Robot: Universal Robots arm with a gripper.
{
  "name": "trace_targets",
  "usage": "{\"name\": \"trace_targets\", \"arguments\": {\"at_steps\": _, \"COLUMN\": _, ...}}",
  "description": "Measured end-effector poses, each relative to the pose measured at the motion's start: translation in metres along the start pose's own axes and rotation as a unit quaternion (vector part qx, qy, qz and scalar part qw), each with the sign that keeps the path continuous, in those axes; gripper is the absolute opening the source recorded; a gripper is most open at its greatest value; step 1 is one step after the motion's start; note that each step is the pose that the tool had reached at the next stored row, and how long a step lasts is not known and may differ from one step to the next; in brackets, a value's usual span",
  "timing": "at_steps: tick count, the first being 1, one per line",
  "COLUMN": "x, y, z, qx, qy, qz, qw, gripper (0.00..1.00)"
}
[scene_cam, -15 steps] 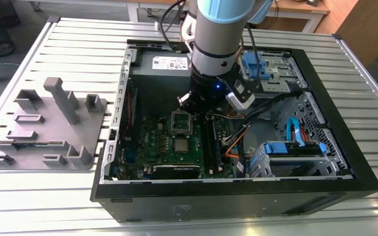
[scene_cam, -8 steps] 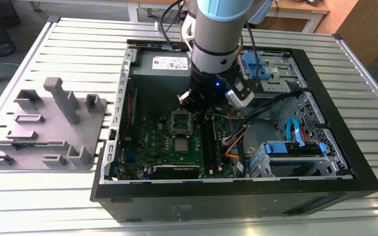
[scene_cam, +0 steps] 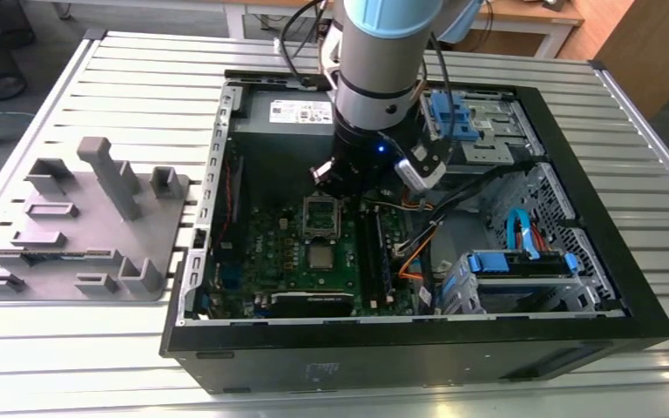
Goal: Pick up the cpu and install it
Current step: 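Close the cpu cover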
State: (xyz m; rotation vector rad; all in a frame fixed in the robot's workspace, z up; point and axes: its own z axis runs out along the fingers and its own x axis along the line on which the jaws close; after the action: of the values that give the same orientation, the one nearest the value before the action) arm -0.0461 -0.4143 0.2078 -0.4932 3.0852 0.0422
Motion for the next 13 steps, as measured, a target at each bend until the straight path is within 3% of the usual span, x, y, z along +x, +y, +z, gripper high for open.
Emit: {"name": "trace_targets", "arguments": {"at_steps": 13, "x": 0.004, "y": 0.0017, "z": 0.001, "qx": -0.0013, "qy": -0.0009, "qz": 0.0, "qw": 1.0, "gripper": 0.11}}
